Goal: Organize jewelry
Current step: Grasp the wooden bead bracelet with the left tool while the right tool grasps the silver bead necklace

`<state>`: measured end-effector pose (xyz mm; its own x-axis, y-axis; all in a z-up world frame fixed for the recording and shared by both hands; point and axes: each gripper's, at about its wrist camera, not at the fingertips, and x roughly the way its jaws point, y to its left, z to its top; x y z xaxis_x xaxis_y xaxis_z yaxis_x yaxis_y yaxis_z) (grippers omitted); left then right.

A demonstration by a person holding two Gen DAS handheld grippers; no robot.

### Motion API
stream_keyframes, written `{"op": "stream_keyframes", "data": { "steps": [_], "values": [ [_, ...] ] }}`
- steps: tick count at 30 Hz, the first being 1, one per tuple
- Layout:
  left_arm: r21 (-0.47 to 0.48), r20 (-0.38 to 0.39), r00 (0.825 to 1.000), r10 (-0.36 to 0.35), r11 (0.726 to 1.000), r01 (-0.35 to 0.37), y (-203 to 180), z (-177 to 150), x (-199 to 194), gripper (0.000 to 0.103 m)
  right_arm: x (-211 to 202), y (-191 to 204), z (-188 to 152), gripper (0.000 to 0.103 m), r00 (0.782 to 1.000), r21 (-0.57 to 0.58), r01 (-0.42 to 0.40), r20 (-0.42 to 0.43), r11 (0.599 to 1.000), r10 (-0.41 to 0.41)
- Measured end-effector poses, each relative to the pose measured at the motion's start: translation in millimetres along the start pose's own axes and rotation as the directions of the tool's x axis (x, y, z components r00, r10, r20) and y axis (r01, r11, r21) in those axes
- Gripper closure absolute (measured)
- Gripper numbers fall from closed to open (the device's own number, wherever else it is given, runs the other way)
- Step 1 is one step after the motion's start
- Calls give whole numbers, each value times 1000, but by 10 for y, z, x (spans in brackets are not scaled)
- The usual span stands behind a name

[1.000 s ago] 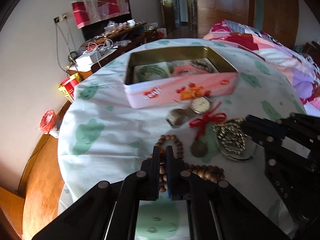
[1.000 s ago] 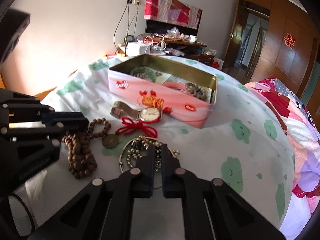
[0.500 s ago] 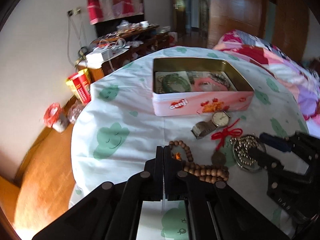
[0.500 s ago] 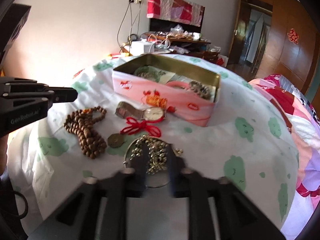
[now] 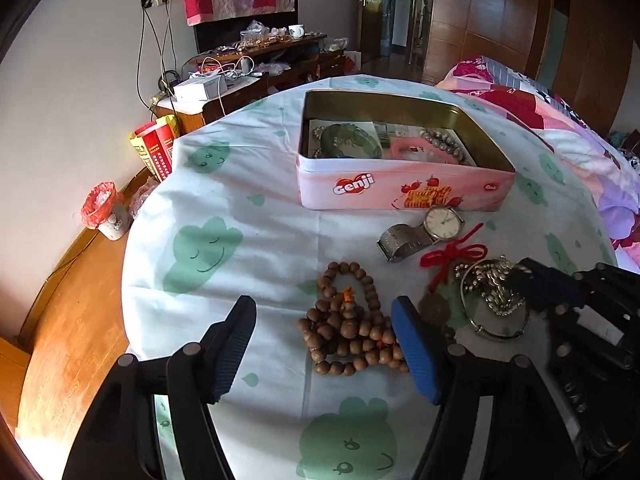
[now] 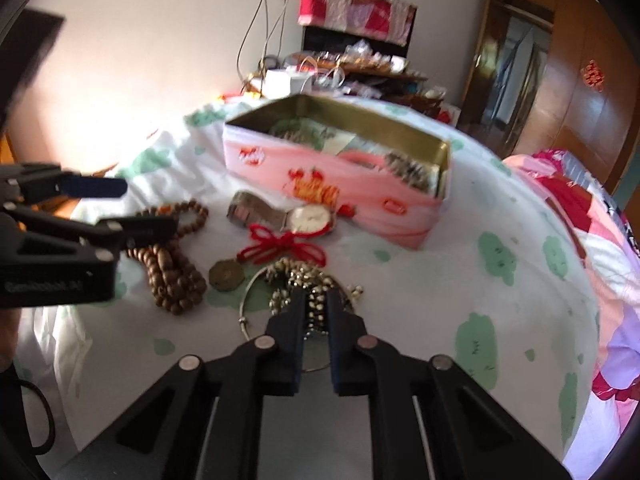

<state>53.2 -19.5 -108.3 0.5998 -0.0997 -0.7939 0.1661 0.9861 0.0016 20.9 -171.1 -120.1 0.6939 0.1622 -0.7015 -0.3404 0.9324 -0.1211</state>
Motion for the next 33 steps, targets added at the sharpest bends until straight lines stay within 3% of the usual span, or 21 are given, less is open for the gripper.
{"op": "stream_keyframes", "data": {
  "steps": [1,7,9,13,15,24,33],
  "values": [
    [7,3,1000,6,1000,-7,-10,2,6,33,-16,-6,9,96,1000,3,5,11,1000,-5],
    [27,8,999,33,999,-33,-25,-12,60,34,-162,-115,62,96,997,42,10,74,999,-13],
    [51,7,1000,19,998,-19,-64,-17,52,71,-158,-140,52,96,997,52,10,78,999,-14],
    [89,11,1000,19,996,-20,-101,-29,36,79,-135,-154,80,96,997,59,5,81,998,-10],
    [89,19,999,25,996,-27,-70,-18,24,98,-146,-150,81,96,996,59,3,85,998,-8],
    [83,47,999,4,997,-8,38,50,-91,98,-188,-185,82,96,995,70,3,102,998,-10],
    [99,142,989,25,994,-40,43,186,-379,98,-338,-234,151,96,987,86,7,158,996,-20]
  ]
}}
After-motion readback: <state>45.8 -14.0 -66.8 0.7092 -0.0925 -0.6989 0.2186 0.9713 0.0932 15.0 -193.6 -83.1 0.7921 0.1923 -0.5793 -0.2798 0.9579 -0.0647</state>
